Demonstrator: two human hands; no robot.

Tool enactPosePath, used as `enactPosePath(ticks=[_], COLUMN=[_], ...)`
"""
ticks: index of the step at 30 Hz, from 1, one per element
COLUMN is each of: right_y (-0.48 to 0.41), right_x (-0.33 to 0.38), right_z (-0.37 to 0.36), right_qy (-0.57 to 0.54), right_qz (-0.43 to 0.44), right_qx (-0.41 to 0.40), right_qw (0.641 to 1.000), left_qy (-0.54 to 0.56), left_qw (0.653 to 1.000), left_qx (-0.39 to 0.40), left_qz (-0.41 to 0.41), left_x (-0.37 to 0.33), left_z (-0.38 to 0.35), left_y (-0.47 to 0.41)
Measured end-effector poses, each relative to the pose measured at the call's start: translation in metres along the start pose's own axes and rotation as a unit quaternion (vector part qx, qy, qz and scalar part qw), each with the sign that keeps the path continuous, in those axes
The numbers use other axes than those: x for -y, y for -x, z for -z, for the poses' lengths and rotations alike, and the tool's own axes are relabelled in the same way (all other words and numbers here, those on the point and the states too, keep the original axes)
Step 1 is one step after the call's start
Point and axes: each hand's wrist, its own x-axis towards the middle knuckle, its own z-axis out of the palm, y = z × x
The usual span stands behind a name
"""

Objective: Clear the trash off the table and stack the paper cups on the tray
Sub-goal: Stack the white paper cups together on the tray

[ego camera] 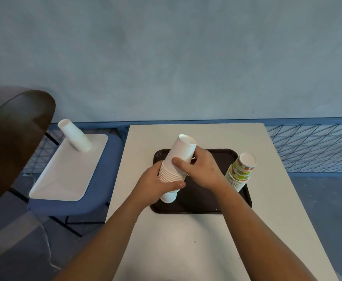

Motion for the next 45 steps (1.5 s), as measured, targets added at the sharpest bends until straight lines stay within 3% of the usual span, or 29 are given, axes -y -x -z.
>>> enactPosePath(ticks=[10,13,16,18,21,27,33,36,39,40,42,44,45], right_y=[0.002,-0.005,-0.02,-0.031,-0.045,-0.076,-0.086,-0.077,-0.059,-0.054,-0.045,-0.039,-0.038], right_x=[0.012,0.011,0.003,-0.005,-0.014,-0.052,-0.084,-0.079,-0.055,-0.045,-0.027,-0.019,-0.018], right_z=[0.003,0.012,0.021,0.026,0.026,-0.003,-0.022,-0.024,-0.018,-0.014,-0.007,-0.005,-0.006], right_qy=[-0.021,-0.114,-0.213,-0.196,-0.065,0.096,0.15,0.163,0.071,0.013,-0.075,-0.056,-0.032], right_qz=[0.001,-0.036,-0.093,-0.116,-0.117,-0.085,-0.18,-0.131,-0.035,-0.021,-0.031,-0.044,-0.039], right_qx=[-0.083,-0.138,-0.223,-0.265,-0.279,-0.19,-0.065,-0.108,-0.188,-0.159,-0.016,0.094,0.103], right_qw=[0.996,0.983,0.947,0.937,0.951,0.973,0.97,0.972,0.979,0.987,0.997,0.993,0.993], left_qy=[-0.02,-0.006,0.03,0.056,0.084,0.123,0.122,0.116,0.103,0.092,0.071,0.051,0.041], left_qw=[0.999,0.999,0.998,0.997,0.995,0.991,0.991,0.992,0.993,0.994,0.996,0.997,0.997], left_qx=[-0.031,-0.036,-0.043,-0.046,-0.054,-0.058,-0.059,-0.059,-0.058,-0.057,-0.055,-0.058,-0.062], left_qz=[0.004,0.009,0.017,0.019,0.016,0.006,-0.001,0.001,0.001,-0.001,-0.009,-0.01,-0.01], left_x=[-0.003,0.003,0.007,0.009,0.011,0.007,0.003,0.004,0.002,0.001,-0.004,-0.008,-0.009], left_z=[-0.002,-0.002,-0.002,-0.001,0.001,0.004,0.006,0.006,0.004,0.002,-0.002,-0.008,-0.011], left_y=[0.008,0.01,0.011,0.011,0.008,-0.006,-0.02,-0.025,-0.029,-0.03,-0.032,-0.033,-0.033])
